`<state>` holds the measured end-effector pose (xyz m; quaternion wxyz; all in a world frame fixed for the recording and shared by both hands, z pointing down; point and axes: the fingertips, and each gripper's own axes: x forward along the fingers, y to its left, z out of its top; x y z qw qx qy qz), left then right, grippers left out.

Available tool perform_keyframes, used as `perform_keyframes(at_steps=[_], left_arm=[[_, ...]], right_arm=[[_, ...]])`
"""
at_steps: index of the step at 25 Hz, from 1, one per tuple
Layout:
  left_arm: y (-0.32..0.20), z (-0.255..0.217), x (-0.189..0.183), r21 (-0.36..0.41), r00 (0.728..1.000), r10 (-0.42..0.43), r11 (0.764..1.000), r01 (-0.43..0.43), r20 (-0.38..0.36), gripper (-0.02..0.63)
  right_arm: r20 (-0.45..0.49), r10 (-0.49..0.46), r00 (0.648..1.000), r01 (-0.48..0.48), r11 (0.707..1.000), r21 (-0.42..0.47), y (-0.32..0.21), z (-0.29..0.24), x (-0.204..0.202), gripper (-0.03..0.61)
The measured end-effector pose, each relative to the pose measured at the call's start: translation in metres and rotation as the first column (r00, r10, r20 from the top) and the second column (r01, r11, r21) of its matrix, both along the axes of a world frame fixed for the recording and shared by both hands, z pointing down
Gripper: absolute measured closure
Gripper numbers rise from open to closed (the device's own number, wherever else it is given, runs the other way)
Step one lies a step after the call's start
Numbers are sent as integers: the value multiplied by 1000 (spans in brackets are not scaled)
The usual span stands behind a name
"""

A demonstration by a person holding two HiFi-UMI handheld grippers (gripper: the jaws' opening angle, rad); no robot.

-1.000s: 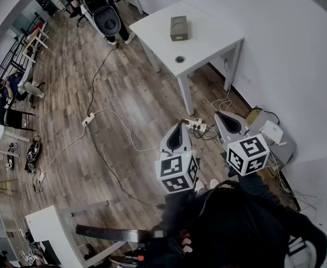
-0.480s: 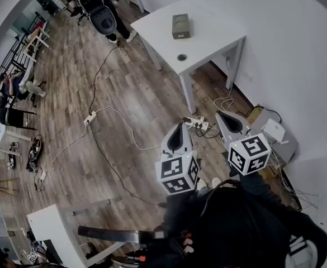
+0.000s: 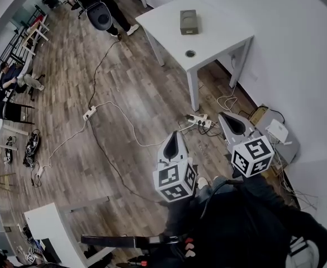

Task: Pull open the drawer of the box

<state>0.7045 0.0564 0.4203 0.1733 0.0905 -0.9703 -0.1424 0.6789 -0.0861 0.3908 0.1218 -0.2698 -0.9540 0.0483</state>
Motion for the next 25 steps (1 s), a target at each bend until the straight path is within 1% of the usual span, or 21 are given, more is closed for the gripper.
perform_keyframes(at_steps=[3, 6, 9, 12, 15, 18, 21, 25], left_arm=[[15, 13, 0, 15, 1000, -12, 1000, 13, -27, 618], [23, 22, -9, 22, 998, -18, 1000, 19, -54, 618], [35, 28, -28, 20, 998, -35, 999, 36, -56, 620], [50, 32, -55, 21, 997, -60, 998, 61, -55, 618], [66, 36, -91, 17, 995, -83, 996, 85, -62, 618], [86, 35, -138, -2, 992, -110, 994, 110, -70, 618], [105, 24, -191, -28, 989, -136, 991, 134, -65, 620], [120, 5, -258, -36, 988, -152, 988, 151, -39, 618]], right_arm=[[-18, 3, 1000, -3, 1000, 7, 12, 9, -2, 586], [-48, 3, 999, -2, 1000, 16, 18, 18, -13, 586], [-59, -6, 998, 7, 1000, 21, 27, 27, -33, 586], [-57, -31, 998, 32, 999, 20, 43, 32, -65, 586], [-44, -63, 997, 64, 998, 16, 63, 31, -109, 586], [-45, -95, 994, 96, 995, 6, 85, 32, -161, 586], [-49, -121, 991, 121, 993, 1, 103, 27, -216, 586], [-35, -144, 989, 145, 990, 0, 119, 14, -283, 586]])
